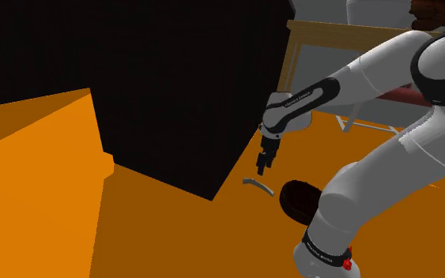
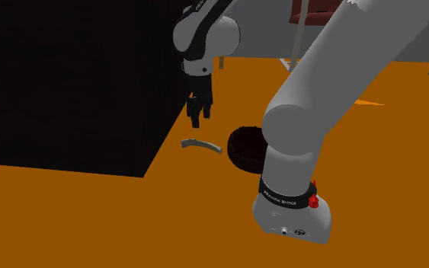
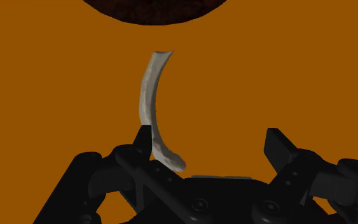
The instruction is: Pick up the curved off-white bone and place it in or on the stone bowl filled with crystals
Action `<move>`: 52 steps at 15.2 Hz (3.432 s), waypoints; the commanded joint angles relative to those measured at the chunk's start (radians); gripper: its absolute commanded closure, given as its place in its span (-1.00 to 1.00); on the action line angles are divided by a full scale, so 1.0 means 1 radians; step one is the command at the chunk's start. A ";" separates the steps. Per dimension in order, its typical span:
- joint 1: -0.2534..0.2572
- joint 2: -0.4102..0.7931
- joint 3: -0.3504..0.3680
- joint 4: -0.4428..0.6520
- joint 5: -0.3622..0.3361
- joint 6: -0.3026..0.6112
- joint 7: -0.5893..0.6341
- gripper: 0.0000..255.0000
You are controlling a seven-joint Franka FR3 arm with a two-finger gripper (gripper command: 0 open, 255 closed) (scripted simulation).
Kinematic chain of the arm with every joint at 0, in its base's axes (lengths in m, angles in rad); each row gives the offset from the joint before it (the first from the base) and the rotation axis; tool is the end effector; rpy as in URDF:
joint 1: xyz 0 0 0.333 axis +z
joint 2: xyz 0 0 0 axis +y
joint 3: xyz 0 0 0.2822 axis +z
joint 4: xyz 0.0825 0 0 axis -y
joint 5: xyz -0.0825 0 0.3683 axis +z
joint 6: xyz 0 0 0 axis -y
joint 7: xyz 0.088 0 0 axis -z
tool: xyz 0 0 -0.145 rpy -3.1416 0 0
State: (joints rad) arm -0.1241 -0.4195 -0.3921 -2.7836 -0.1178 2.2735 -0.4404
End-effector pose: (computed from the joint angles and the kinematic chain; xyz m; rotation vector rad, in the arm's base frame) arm 0.3125 -0.1585 0.2575 -3.0256 -0.0693 0.1044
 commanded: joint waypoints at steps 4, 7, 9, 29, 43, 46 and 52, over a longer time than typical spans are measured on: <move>0.034 0.235 -0.114 0.035 0.088 0.202 -0.178 -1.00; 0.065 0.379 -0.159 0.074 0.222 0.290 -0.323 -1.00; 0.071 0.414 -0.154 0.070 0.265 0.321 -0.353 -1.00; 0.076 0.517 -0.121 0.070 0.412 0.402 -0.458 1.00; 0.056 0.302 -0.155 0.063 0.146 0.237 -0.257 1.00; 0.042 0.251 -0.147 0.069 0.104 0.186 -0.223 1.00; 0.017 0.158 -0.126 0.089 0.048 0.082 -0.175 1.00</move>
State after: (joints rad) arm -0.1038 -0.2493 -0.5208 -2.6994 -0.0636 2.3717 -0.6208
